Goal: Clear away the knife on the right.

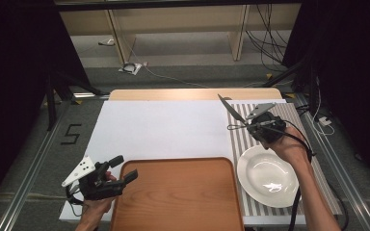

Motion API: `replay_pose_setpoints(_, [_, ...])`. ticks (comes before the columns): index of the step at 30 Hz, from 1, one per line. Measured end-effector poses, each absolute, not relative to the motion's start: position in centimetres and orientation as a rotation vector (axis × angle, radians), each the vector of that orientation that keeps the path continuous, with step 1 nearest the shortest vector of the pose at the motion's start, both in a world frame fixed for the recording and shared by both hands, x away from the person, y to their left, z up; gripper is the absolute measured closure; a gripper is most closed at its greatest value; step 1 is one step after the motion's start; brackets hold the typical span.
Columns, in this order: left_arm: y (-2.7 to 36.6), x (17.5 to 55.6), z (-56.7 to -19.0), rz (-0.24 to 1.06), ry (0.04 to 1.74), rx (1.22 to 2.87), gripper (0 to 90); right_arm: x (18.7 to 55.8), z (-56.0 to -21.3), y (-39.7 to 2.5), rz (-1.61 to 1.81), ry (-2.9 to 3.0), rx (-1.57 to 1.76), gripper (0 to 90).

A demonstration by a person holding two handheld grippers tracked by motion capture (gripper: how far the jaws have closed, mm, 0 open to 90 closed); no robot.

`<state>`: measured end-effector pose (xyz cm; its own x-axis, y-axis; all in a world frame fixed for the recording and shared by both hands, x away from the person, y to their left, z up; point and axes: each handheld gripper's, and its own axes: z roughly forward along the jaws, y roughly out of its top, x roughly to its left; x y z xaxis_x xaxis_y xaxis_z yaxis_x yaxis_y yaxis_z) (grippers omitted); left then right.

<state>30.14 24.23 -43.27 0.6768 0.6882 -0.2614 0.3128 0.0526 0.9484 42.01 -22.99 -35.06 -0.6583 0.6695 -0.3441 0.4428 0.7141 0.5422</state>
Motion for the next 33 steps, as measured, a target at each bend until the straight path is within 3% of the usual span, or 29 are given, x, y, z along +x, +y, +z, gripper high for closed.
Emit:
replay_pose_setpoints(12, [24.1, 30.1, -43.3, 0.348, 0.854, 1.547, 16.6, 38.0, -35.6, -20.4, 0.796, 2.433, 0.823, 80.6])
replay_pose_setpoints(33, [24.3, 29.8, -43.1, 0.354, 0.848, 1.542, 16.6, 35.4, -37.6, -17.4, 0.957, 2.550, 0.848, 80.6])
